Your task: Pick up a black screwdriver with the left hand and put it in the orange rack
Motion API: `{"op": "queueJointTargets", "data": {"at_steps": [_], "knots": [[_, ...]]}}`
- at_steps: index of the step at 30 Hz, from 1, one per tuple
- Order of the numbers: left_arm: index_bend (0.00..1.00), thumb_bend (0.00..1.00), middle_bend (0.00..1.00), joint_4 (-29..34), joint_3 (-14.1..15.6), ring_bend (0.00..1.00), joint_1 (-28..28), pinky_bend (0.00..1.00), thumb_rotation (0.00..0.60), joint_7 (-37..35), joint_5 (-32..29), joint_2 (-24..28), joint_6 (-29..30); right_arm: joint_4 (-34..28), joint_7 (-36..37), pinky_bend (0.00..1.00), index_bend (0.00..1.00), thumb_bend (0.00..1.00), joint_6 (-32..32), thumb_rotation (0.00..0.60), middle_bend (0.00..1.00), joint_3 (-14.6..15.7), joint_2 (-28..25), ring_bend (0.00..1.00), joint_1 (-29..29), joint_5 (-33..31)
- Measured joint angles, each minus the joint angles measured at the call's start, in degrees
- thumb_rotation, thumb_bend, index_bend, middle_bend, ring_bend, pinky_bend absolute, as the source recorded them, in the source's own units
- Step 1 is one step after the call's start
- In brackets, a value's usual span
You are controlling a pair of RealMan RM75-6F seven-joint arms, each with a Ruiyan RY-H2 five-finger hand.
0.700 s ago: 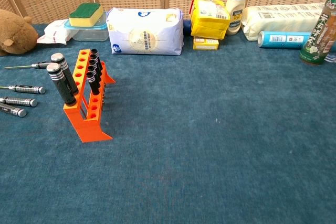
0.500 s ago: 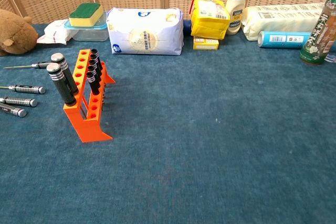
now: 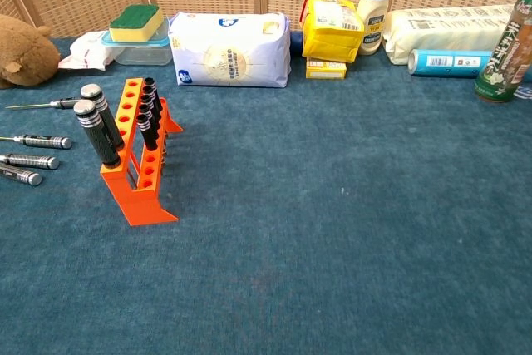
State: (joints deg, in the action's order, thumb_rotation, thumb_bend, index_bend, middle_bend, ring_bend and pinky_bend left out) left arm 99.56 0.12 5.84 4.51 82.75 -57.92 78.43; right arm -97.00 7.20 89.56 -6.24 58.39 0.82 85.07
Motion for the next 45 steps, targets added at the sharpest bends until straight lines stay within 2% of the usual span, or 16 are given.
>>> {"op": "queueJointTargets", "data": {"at_steps": [3, 5, 10, 14, 24, 29, 33, 36, 45], "knots": [[0.27, 0.12, 0.88, -0.56, -0.70, 0.77, 1.95, 0.85, 0.600, 0.25, -0.71, -0.53, -2.88, 0.02, 0.03, 0.00, 0.05, 0.00, -0.34, 0.600, 0.00, 0.11, 0.06, 0.00, 0.19, 0.08], [0.30, 0.12, 0.89, -1.09, -1.05, 0.78, 3.29, 0.86, 0.600, 0.95, -0.97, -1.02, -4.67, -0.02, -0.02, 0.00, 0.05, 0.00, -0.32, 0.600, 0.00, 0.19, 0.07, 0.00, 0.20, 0.30], [0.32, 0.12, 0.90, -2.27, -1.80, 0.78, 6.17, 0.86, 0.600, 4.51, -1.98, -2.49, -8.53, -0.10, -0.01, 0.00, 0.05, 0.00, -0.25, 0.600, 0.00, 0.38, 0.06, 0.00, 0.17, 0.59], [0.32, 0.12, 0.90, -2.32, -2.17, 0.78, 8.51, 0.86, 0.600, 6.95, -5.18, -2.75, -13.53, -0.19, 0.61, 0.00, 0.04, 0.00, -0.10, 0.600, 0.00, 0.44, -0.11, 0.00, 0.11, 0.84], [0.32, 0.06, 0.90, -1.87, -2.49, 0.78, 16.70, 0.86, 0.600, 21.54, -19.59, -4.44, -25.30, -0.10, 1.53, 0.00, 0.05, 0.00, 0.06, 0.600, 0.00, 0.43, -0.48, 0.00, 0.01, 0.84], [0.32, 0.06, 0.90, -0.67, -1.92, 0.78, 18.62, 0.86, 0.579, 23.52, -21.79, -5.11, -26.41, -0.02, 1.89, 0.00, 0.05, 0.00, 0.02, 0.600, 0.00, 0.38, -0.58, 0.00, 0.01, 0.67], [0.28, 0.05, 0.90, -0.49, -1.32, 0.78, 19.45, 0.86, 0.455, 24.97, -22.88, -5.74, -26.06, -0.09, 2.09, 0.00, 0.04, 0.00, 0.04, 0.600, 0.00, 0.42, -0.68, 0.00, -0.02, 0.74], [0.26, 0.04, 0.90, -0.38, -0.72, 0.78, 19.90, 0.86, 0.413, 25.90, -23.49, -6.11, -25.84, -0.12, 2.21, 0.00, 0.04, 0.00, 0.07, 0.600, 0.00, 0.42, -0.73, 0.00, -0.04, 0.74], [0.21, 0.04, 0.90, -0.28, 0.53, 0.78, 21.31, 0.86, 0.408, 28.26, -24.81, -7.53, -25.23, -0.19, 2.54, 0.00, 0.04, 0.00, 0.00, 0.600, 0.00, 0.48, -0.89, 0.00, -0.03, 0.78]]}}
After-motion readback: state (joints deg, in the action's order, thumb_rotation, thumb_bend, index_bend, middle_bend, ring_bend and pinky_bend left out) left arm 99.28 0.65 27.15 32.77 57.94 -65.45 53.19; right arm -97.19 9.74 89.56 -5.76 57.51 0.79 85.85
